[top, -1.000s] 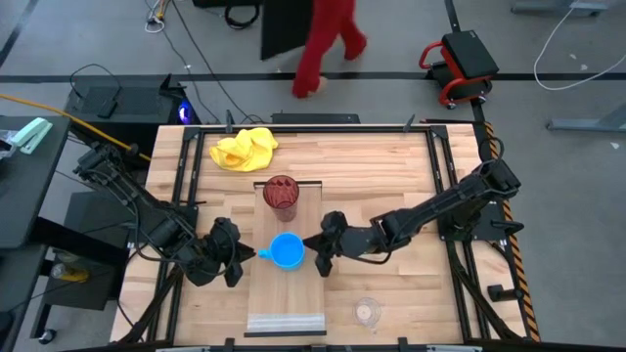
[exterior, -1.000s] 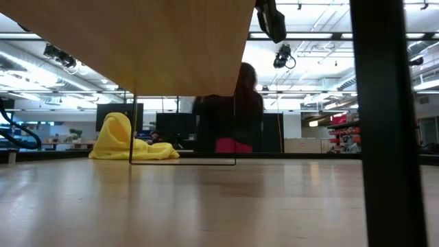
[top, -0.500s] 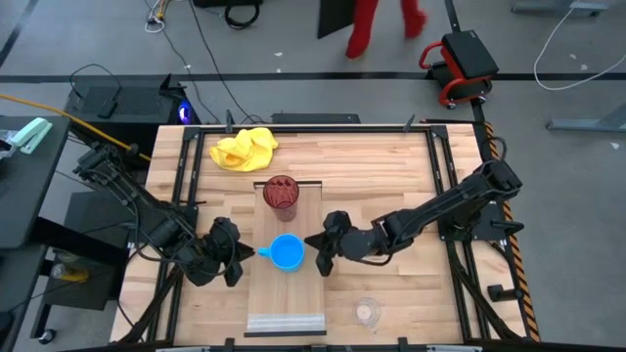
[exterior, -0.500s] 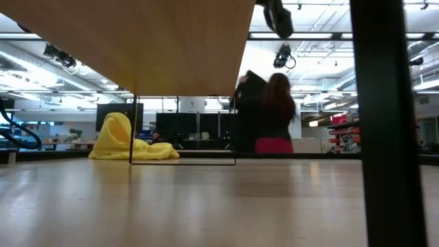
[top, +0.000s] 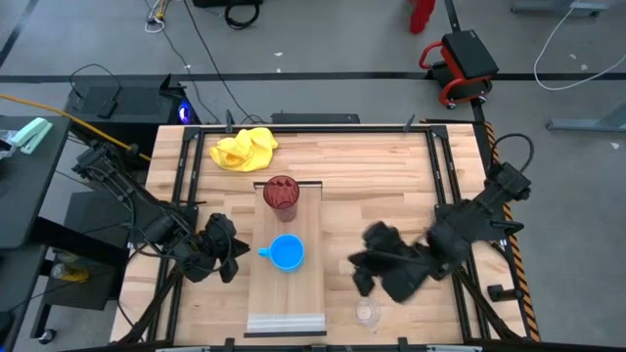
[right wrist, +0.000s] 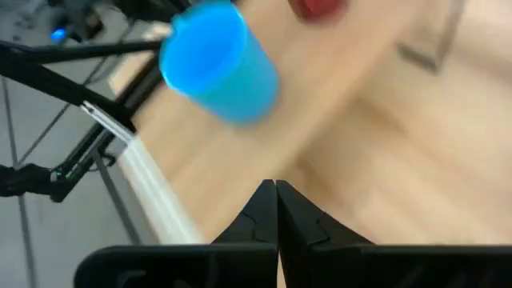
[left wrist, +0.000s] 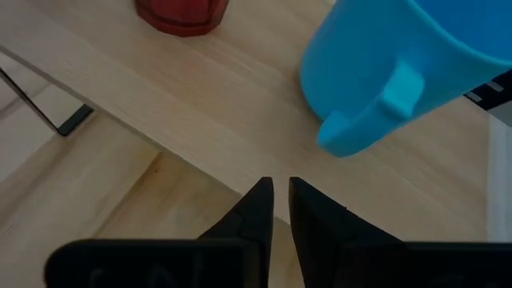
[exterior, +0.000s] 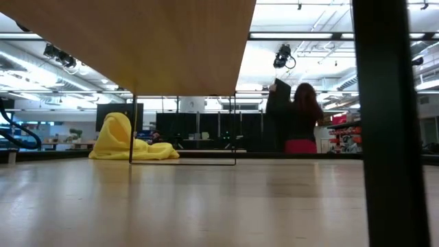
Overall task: Stack small to large cups/mugs on shelf
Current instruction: Put the transparent mug on the shelf
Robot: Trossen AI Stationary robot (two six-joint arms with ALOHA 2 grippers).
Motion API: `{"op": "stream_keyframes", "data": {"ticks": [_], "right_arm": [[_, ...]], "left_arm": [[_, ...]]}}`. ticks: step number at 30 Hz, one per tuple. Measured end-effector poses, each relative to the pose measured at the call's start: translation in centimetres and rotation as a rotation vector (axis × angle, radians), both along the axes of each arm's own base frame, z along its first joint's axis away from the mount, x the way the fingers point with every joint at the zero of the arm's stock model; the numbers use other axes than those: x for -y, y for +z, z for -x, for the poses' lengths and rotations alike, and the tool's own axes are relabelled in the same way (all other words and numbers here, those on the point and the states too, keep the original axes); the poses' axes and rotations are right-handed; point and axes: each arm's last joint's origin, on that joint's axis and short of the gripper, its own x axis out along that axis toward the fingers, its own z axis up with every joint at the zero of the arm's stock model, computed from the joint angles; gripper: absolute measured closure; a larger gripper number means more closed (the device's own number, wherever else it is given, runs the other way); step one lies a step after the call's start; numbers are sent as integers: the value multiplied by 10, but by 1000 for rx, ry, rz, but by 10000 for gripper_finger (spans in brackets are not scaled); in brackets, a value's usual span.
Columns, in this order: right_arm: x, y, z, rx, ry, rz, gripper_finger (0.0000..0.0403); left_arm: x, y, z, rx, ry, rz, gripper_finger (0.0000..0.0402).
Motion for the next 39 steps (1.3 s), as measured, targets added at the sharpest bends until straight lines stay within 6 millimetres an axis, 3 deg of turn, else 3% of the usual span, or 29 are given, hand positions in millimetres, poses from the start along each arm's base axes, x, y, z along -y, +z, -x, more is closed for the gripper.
{"op": "stream_keyframes", "data": {"ticks": [5,9,16,23,28,34,39], "right_arm": [[-28,-14,36,-76,-126,-151,400],[-48,-31,51,-116,-191,-227,400],[-64,-66,40,-288,-229,-256,400],[-68,-93,22,-459,-143,-202,398],[-64,-91,24,-493,-62,-141,398],[-48,-72,38,-535,46,-43,397],[-49,-73,40,-559,213,55,386]], "left_arm": [[2,-2,4,-33,-33,-1,350],[6,-5,14,-84,-53,-5,351],[13,-12,40,-181,-52,-17,352],[20,-14,57,-201,-16,44,350],[21,-21,59,-231,54,43,350],[22,-57,59,-288,242,67,351],[25,-77,60,-315,376,202,347]]}}
